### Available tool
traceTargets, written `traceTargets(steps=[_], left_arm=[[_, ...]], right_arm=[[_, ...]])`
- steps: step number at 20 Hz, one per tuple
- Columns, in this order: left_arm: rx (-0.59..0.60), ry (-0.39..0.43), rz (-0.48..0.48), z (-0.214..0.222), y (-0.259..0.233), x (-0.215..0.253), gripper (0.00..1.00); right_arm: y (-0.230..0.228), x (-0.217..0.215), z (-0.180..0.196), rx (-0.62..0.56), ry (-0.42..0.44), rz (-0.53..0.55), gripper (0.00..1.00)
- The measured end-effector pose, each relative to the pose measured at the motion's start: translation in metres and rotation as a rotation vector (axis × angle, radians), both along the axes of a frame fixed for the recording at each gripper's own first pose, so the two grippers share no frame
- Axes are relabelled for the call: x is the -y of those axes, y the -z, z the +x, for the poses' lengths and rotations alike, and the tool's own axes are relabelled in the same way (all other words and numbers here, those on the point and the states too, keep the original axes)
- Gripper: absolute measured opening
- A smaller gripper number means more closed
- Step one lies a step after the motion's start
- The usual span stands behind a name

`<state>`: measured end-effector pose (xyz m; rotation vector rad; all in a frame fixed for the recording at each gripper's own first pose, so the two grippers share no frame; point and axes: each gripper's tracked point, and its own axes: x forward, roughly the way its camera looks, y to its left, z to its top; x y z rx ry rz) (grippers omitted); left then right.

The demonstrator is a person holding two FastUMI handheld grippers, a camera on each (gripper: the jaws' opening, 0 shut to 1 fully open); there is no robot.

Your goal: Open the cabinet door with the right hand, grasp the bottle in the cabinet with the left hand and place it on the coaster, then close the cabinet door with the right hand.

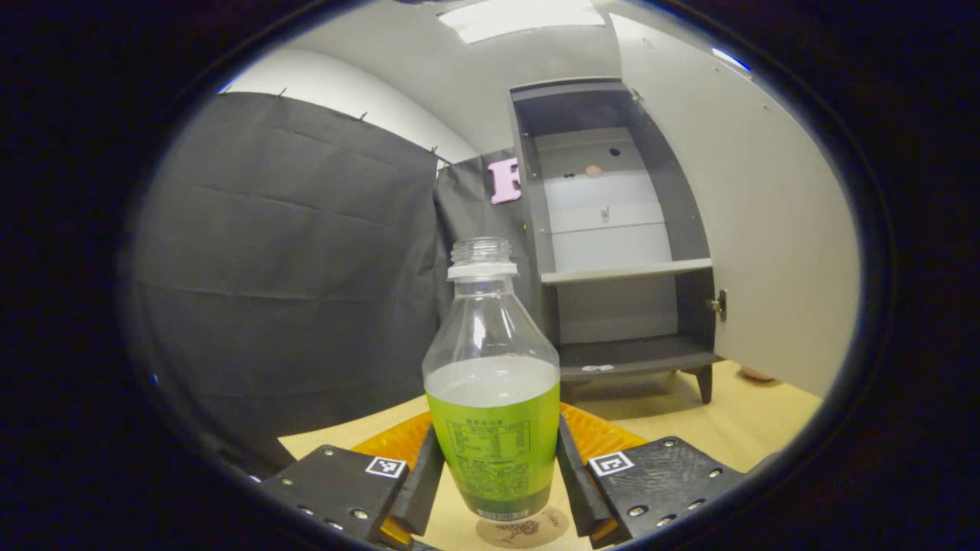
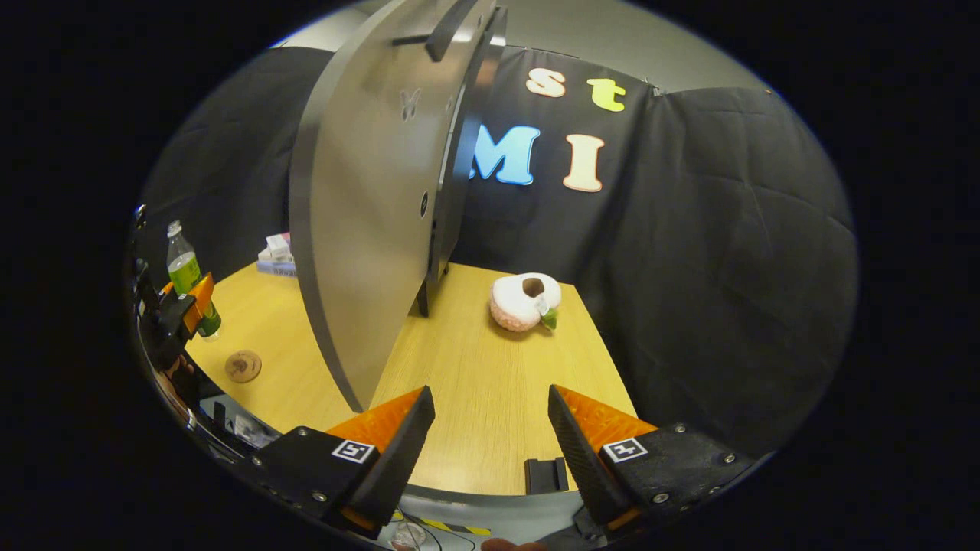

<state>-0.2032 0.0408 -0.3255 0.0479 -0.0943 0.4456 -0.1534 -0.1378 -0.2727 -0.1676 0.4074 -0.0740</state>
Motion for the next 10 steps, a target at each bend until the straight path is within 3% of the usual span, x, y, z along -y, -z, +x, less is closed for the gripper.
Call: traceTargets(steps=[3,10], left_arm=[[-0.022,-0.004,-0.021,0.001,0.041,-0.002,0.71],[-0.039,-0.007,-0.045,-0.004,0.076,-0.001,0.71]], right_arm=[[0.025,-0.009,-0.002,-0.046,-0.002,0.0,0.94],[0.036,-0.017,0.011,-0.084,-0.031,-0.03,0.94]])
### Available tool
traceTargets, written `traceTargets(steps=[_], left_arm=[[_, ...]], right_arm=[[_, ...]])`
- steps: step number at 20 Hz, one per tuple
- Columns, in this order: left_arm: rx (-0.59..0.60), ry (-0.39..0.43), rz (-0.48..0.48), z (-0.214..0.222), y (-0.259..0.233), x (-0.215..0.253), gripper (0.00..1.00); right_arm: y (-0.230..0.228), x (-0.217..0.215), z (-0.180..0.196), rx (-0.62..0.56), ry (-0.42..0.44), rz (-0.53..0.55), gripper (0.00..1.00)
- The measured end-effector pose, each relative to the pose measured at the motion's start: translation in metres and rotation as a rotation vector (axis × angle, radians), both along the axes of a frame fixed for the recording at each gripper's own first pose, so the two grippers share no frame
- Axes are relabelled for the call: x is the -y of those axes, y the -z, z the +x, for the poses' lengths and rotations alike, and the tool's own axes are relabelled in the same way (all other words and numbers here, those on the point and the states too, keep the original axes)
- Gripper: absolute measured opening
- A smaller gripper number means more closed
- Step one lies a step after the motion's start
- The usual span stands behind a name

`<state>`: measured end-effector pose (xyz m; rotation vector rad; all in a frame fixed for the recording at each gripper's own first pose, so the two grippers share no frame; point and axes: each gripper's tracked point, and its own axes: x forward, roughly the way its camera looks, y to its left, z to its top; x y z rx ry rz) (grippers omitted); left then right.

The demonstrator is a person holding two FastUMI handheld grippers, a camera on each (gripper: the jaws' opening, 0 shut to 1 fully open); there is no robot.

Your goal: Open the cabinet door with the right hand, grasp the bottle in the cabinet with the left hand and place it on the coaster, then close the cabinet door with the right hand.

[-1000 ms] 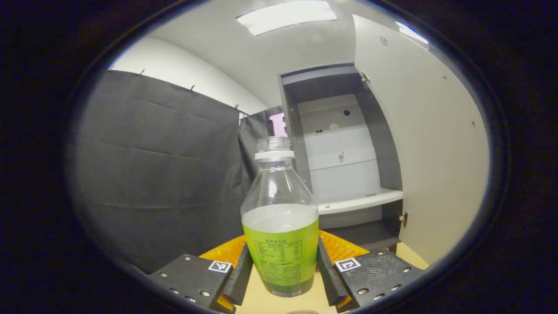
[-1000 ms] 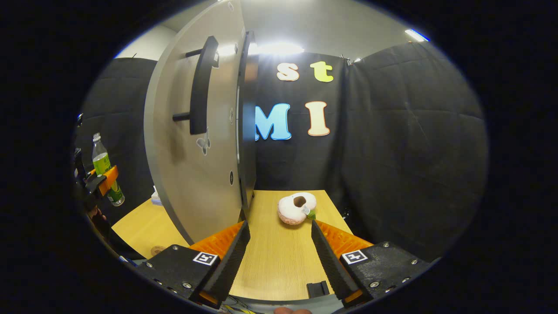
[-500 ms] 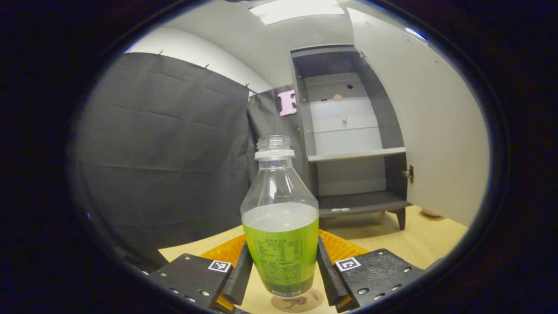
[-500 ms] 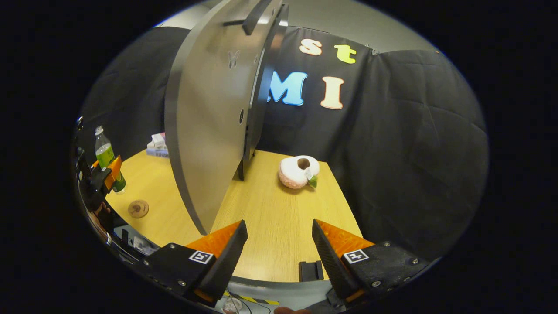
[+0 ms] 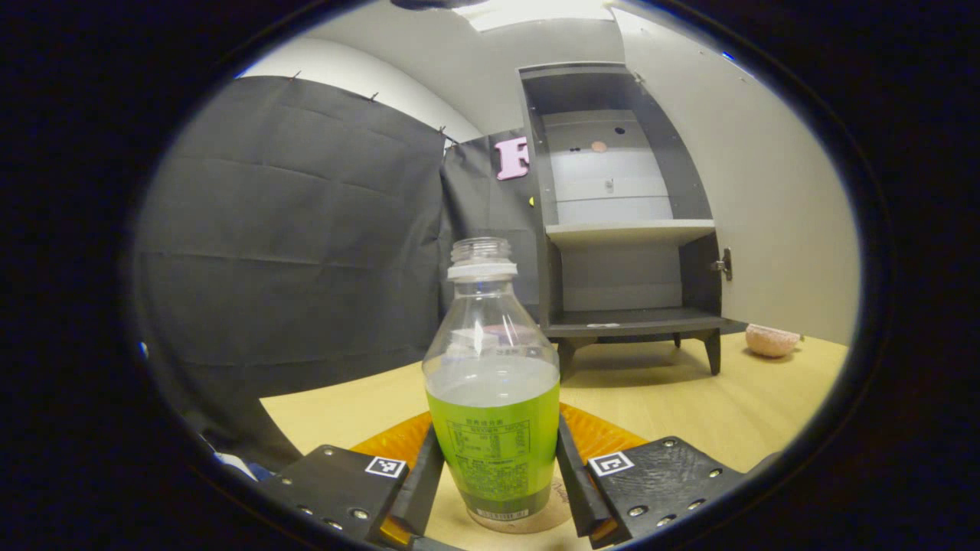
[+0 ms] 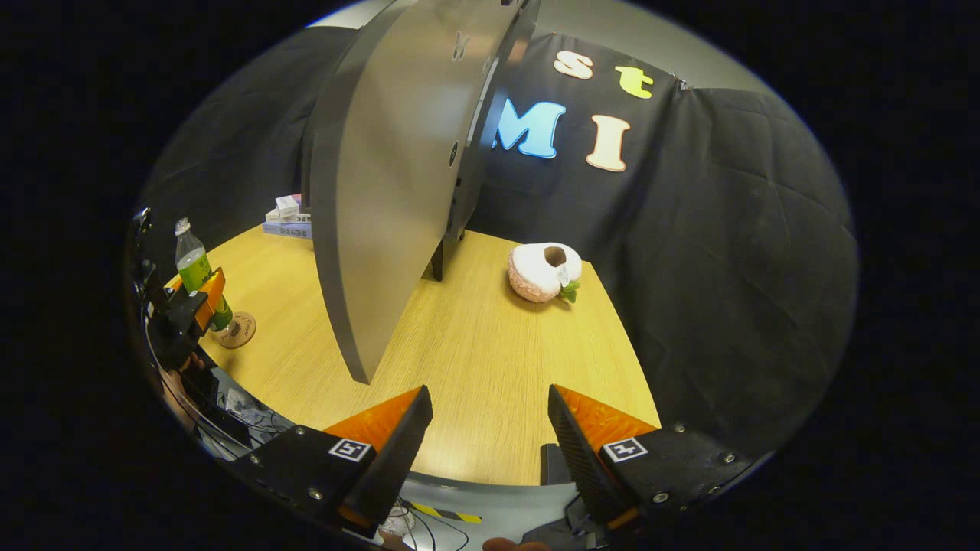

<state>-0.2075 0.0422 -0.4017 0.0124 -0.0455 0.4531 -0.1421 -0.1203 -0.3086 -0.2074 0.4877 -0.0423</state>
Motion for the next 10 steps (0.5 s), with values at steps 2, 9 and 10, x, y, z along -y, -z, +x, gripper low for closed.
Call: traceTargets(steps=[2,9,10], left_arm=[[0.008,0.008,0.001,-0.001,0.001,0.003,0.72],[0.065,0.008,0.033,-0.008,-0.046,0.005,0.72],[0.074,0.013,0.036,-0.008,-0.056,0.006,0.84]], right_arm=[[0.002,-0.003,0.003,-0.003,-0.009,-0.001,0.94],[0.0,-0.012,0.012,-0.007,-0.038,0.016,0.94],[-0.001,-0.013,0.014,-0.004,-0.038,0.021,0.94]])
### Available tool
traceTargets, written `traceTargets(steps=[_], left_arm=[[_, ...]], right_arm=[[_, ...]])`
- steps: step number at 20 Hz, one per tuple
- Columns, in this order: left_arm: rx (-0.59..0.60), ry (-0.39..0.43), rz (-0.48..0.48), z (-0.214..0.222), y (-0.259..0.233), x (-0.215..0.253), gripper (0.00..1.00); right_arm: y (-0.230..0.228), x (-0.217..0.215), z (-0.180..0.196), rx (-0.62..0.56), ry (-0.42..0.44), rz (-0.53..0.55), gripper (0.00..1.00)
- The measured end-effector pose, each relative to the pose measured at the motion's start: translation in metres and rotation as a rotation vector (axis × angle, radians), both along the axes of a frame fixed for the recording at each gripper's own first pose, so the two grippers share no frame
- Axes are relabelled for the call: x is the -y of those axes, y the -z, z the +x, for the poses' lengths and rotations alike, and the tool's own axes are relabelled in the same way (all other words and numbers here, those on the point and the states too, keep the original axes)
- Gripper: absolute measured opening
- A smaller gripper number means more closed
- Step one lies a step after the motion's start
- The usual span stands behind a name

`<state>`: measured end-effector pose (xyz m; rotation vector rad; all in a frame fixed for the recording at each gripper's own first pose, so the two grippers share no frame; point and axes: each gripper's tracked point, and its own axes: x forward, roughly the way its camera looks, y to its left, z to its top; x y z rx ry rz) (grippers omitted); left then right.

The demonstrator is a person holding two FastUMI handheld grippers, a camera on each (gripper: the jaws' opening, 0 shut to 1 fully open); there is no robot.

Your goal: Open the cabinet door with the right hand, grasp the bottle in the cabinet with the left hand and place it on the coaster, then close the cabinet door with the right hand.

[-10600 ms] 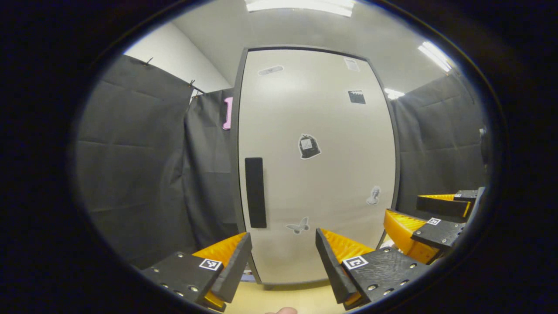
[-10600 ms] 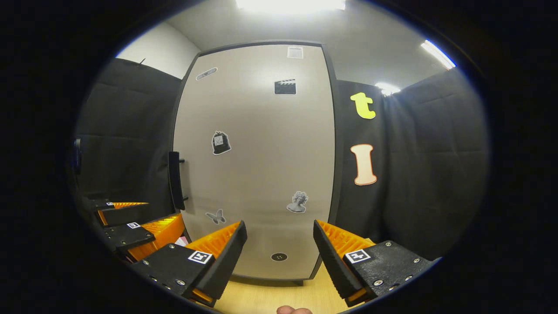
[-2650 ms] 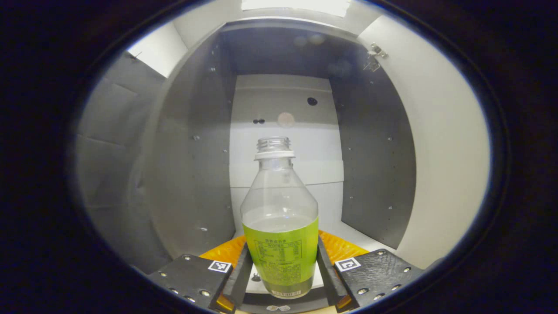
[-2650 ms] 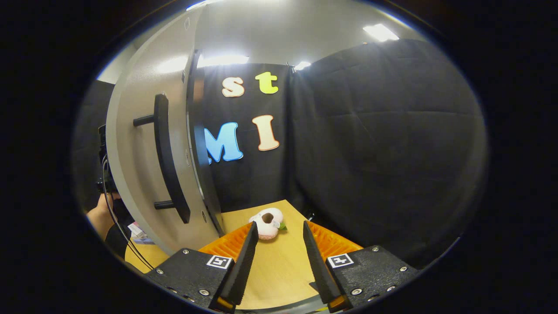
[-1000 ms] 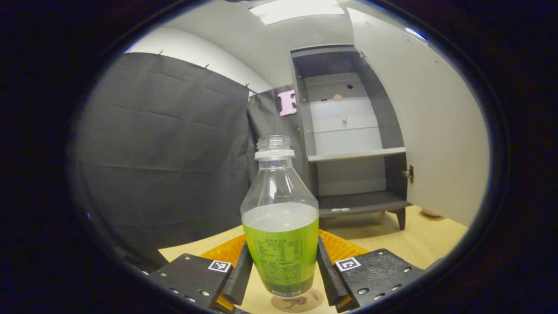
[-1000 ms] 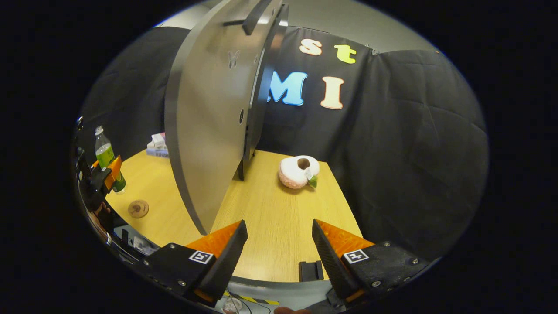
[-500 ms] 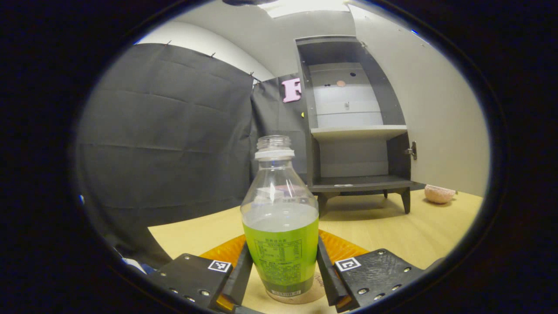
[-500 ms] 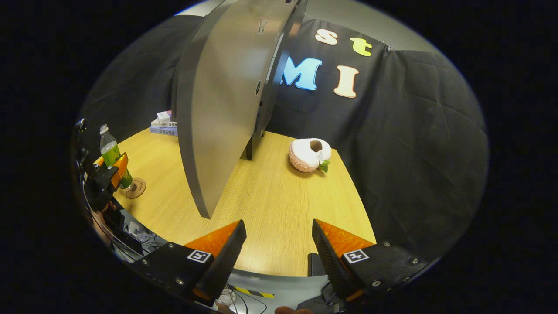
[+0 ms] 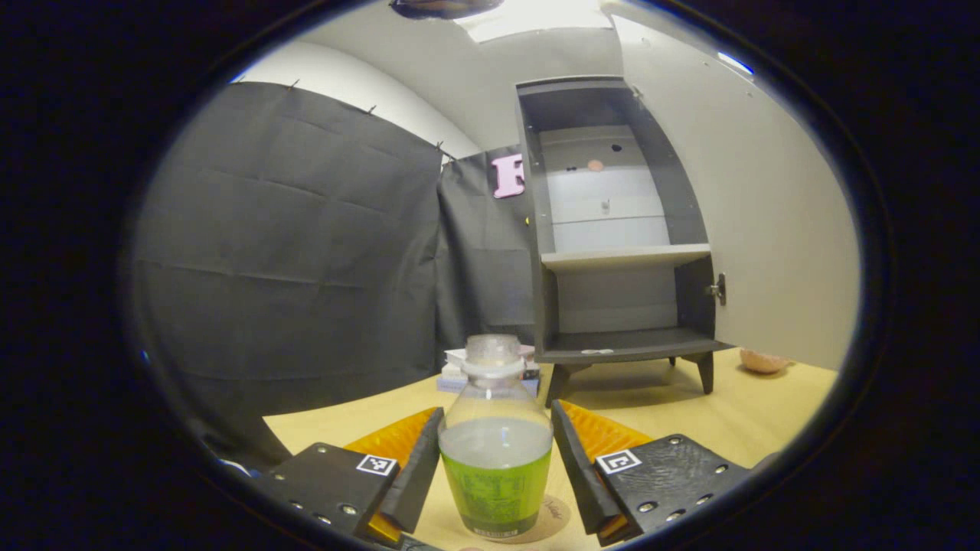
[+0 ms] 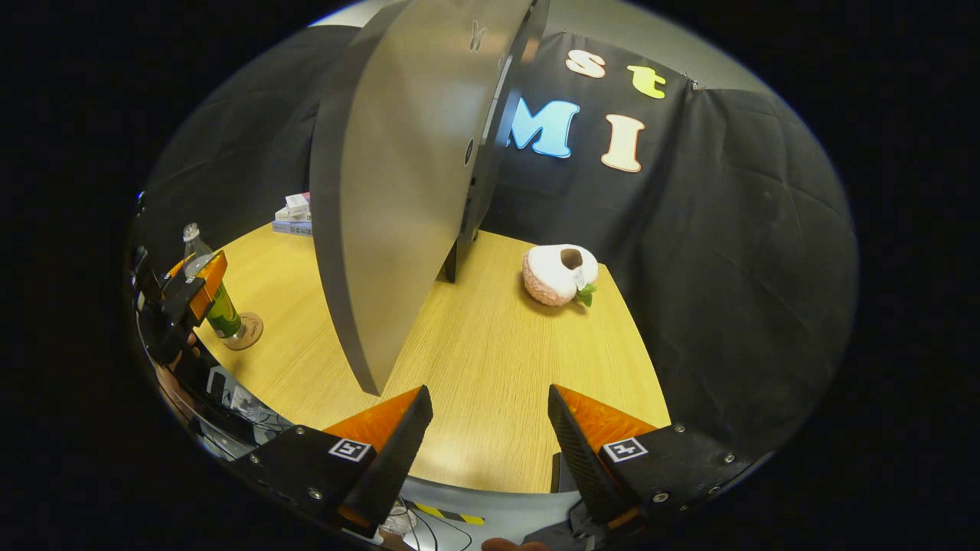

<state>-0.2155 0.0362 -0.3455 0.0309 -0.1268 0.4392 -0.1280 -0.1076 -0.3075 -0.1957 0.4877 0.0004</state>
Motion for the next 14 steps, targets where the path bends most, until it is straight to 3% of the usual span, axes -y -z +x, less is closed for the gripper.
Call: traceTargets(steps=[4,5,13,14], left_arm=[[0.041,0.008,0.03,-0.01,-0.041,0.003,0.85],[0.052,0.009,0.042,-0.014,-0.053,0.004,0.78],[0.09,0.012,0.106,-0.047,-0.161,0.008,0.78],[0.09,0.006,0.105,-0.052,-0.176,0.006,0.85]], right_arm=[[-0.005,0.001,0.004,0.016,0.002,0.022,0.94],[-0.007,0.001,0.004,0.02,0.0,0.022,0.94],[-0.043,0.013,0.012,0.086,0.028,0.071,0.94],[-0.052,0.014,0.013,0.103,0.035,0.081,0.94]])
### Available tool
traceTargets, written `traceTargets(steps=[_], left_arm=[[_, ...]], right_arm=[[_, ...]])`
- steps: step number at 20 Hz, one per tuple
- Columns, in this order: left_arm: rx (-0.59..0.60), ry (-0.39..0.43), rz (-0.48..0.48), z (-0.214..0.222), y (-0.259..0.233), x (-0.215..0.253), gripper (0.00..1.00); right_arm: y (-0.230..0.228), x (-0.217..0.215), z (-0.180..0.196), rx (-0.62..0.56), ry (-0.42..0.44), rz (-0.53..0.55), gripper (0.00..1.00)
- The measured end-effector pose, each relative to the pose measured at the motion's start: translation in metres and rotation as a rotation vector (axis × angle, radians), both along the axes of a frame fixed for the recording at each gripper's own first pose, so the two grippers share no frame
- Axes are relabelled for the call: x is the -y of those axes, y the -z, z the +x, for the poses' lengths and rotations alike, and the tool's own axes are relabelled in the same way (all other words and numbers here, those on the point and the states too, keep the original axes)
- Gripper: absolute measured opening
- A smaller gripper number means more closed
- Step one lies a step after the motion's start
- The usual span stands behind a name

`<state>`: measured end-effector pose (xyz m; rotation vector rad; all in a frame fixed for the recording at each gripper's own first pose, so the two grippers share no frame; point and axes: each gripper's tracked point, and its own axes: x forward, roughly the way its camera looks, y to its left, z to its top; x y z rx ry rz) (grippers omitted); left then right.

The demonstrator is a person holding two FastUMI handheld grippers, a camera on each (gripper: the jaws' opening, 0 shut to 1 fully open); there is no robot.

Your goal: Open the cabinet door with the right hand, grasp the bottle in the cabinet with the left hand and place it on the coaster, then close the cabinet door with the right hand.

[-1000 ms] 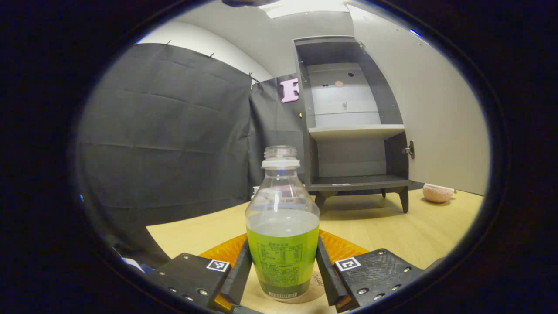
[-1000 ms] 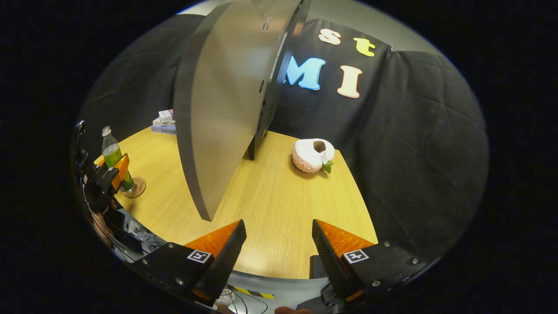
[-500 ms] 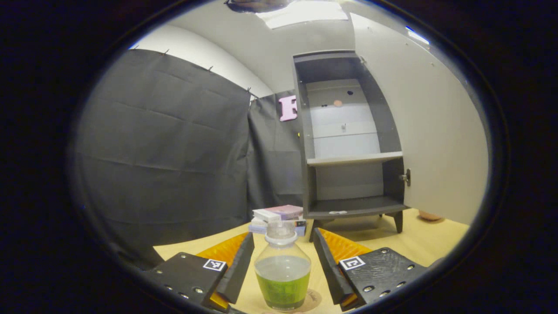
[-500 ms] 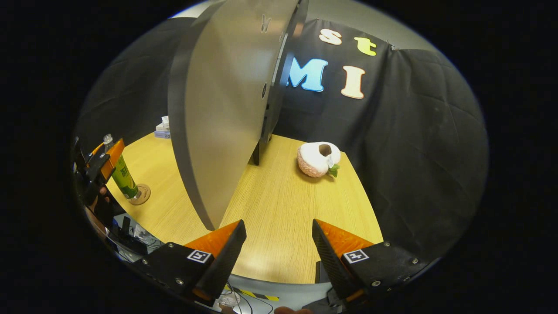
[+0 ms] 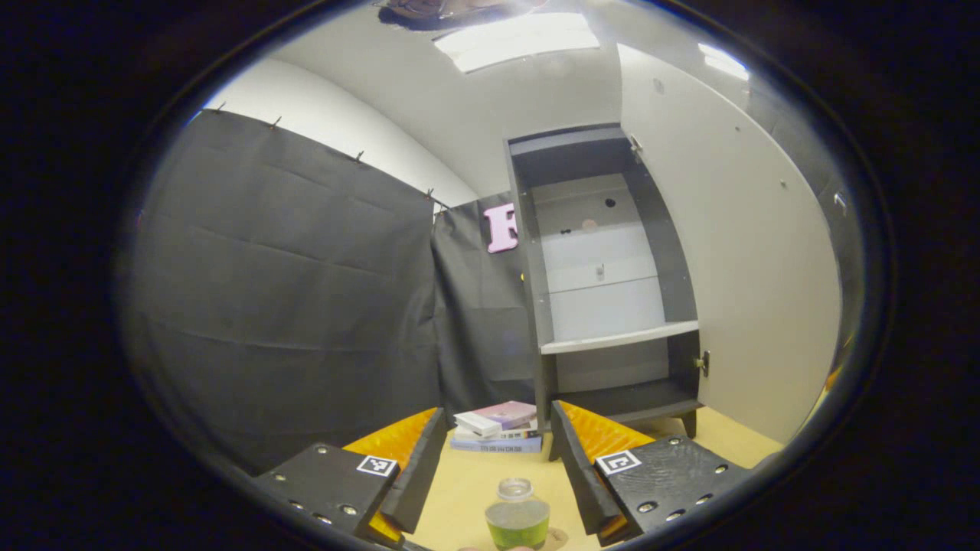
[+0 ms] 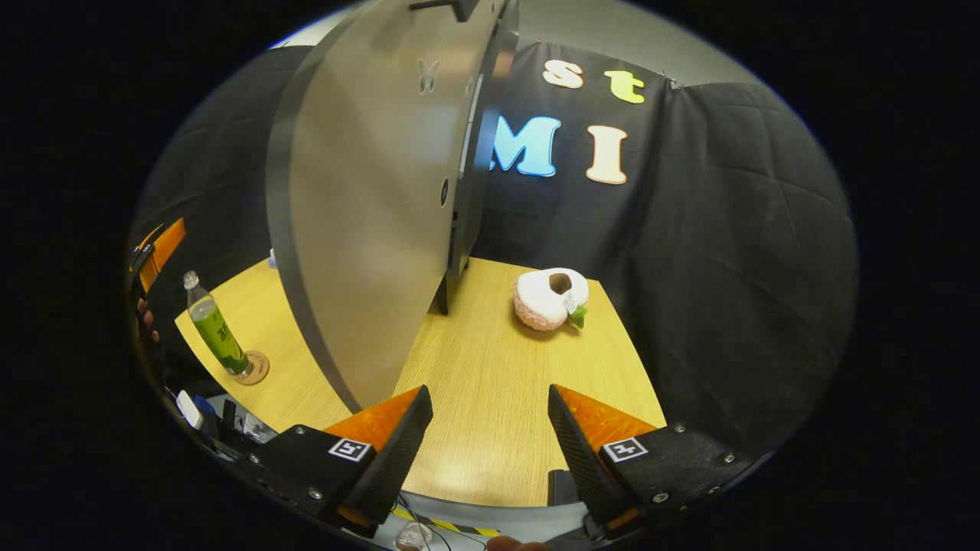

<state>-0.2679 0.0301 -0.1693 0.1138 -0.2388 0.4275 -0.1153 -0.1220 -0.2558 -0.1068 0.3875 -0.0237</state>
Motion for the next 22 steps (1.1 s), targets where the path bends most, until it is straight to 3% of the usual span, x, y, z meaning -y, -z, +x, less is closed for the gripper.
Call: traceTargets(steps=[1,4,5,6,11,14,18,22], left_arm=[[-0.002,0.008,-0.007,-0.002,-0.014,0.001,0.78],[-0.004,0.018,-0.014,-0.017,-0.056,0.006,0.78],[0.002,0.029,-0.013,-0.022,-0.071,0.01,0.84],[0.002,0.035,-0.012,-0.027,-0.084,0.013,0.78],[-0.053,0.119,-0.104,-0.029,-0.106,0.034,0.78],[-0.099,0.12,-0.108,-0.03,-0.114,0.035,0.79],[-0.181,0.123,-0.104,-0.021,-0.109,0.036,0.8],[-0.197,0.142,-0.075,-0.013,-0.117,0.035,0.78]], right_arm=[[-0.01,0.003,0.002,0.02,0.006,0.009,0.94],[-0.051,0.021,0.007,0.101,0.044,0.0,0.94],[-0.067,0.026,0.01,0.134,0.052,0.015,0.94],[-0.084,0.032,0.014,0.167,0.063,0.037,0.94],[-0.159,0.045,0.028,0.291,0.105,0.206,0.94],[-0.196,0.032,0.024,0.354,0.064,0.272,0.94],[-0.241,0.011,0.007,0.478,-0.01,0.249,0.92],[-0.263,0.007,0.001,0.528,-0.007,0.268,0.9]])
